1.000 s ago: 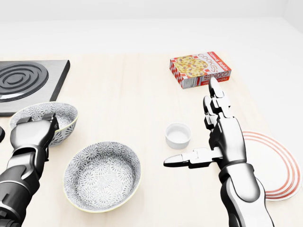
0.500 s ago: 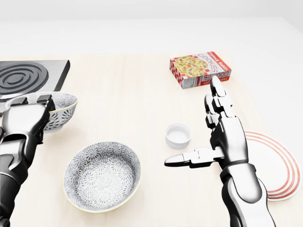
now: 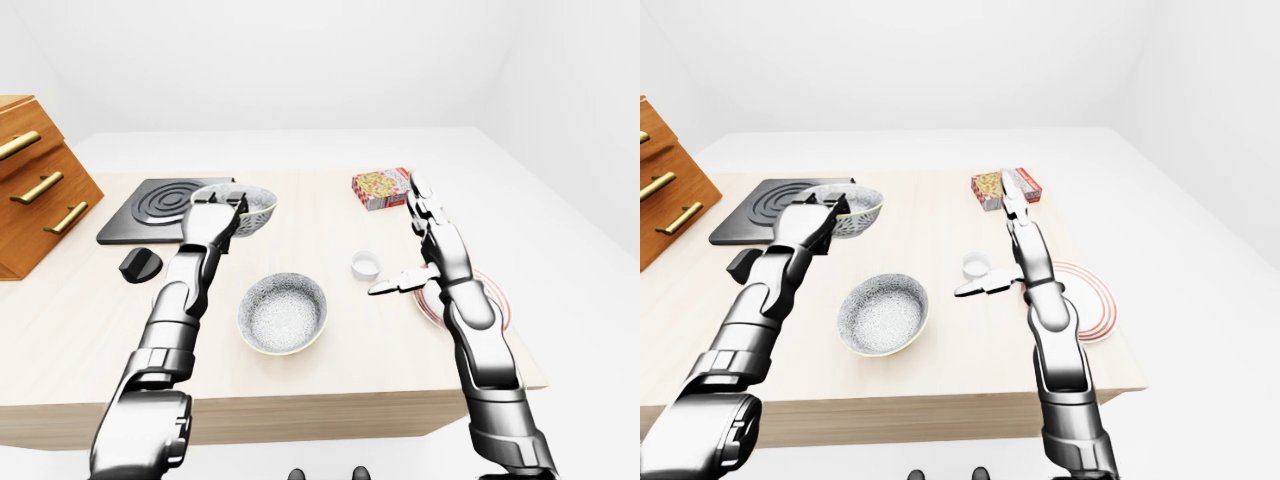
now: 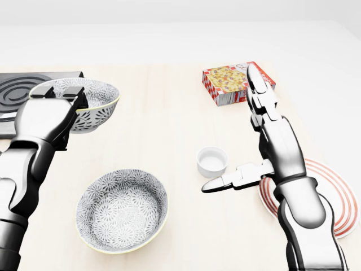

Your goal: Pick the akita bowl from table center and place it on the plate.

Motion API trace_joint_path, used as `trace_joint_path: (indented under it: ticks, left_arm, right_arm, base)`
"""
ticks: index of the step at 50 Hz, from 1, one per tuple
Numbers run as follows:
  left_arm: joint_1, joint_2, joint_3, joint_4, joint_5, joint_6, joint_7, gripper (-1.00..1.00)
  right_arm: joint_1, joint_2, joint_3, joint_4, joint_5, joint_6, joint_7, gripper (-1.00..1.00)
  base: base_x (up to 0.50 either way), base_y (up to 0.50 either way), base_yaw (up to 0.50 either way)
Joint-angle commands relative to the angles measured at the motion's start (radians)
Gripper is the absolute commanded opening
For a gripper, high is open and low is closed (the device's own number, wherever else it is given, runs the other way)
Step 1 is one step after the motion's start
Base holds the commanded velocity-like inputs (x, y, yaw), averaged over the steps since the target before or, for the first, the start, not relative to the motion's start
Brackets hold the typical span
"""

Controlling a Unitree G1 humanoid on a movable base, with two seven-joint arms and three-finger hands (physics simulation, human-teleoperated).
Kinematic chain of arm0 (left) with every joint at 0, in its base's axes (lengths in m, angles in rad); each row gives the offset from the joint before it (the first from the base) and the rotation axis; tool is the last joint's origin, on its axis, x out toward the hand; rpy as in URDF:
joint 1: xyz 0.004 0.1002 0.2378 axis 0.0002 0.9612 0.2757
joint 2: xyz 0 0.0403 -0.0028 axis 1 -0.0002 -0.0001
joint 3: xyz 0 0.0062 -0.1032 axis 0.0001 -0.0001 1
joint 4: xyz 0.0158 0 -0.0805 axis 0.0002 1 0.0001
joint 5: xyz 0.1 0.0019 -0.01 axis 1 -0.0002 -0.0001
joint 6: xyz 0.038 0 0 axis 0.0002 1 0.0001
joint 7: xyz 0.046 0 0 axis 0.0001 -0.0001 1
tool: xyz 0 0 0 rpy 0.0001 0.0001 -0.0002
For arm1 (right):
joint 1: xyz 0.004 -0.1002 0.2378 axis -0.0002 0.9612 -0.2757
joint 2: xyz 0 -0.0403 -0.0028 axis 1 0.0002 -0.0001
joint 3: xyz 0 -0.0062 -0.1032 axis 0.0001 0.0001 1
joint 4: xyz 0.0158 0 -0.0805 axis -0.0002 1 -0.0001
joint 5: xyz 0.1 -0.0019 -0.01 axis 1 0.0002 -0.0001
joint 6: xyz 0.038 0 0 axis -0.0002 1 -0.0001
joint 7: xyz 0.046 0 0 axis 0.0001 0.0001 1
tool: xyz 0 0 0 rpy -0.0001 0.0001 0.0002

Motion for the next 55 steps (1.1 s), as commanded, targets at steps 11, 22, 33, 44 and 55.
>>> trace_joint_path:
  ticks: [11,22,33,44,55]
  left_arm:
    - [0.109,-0.116,-0.002,-0.405,0.043,0.000,-0.189,-1.00]
    - [0.133,-0.177,-0.028,-0.478,0.062,0.000,-0.220,-1.00]
    - [0.133,-0.220,-0.049,-0.500,0.063,0.000,-0.240,-1.00]
    - [0.153,-0.259,-0.070,-0.562,0.059,0.000,-0.268,-1.00]
    - [0.152,-0.285,-0.080,-0.632,0.049,0.000,-0.314,-1.00]
  right_arm:
    - [-0.382,-0.198,-0.045,0.172,-0.386,0.000,0.391,1.00]
    - [-0.499,-0.192,-0.009,0.323,-0.491,0.000,0.488,1.00]
    - [-0.596,-0.148,0.016,0.447,-0.557,0.000,0.501,1.00]
    - [-0.637,-0.098,0.041,0.559,-0.595,-0.054,0.457,1.00]
    - [-0.643,-0.076,0.053,0.621,-0.620,-0.091,0.443,1.00]
  base:
    - [0.00,0.00,0.00]
    - [0.00,0.00,0.00]
    - [0.00,0.00,0.00]
    - [0.00,0.00,0.00]
    - [0.00,0.00,0.00]
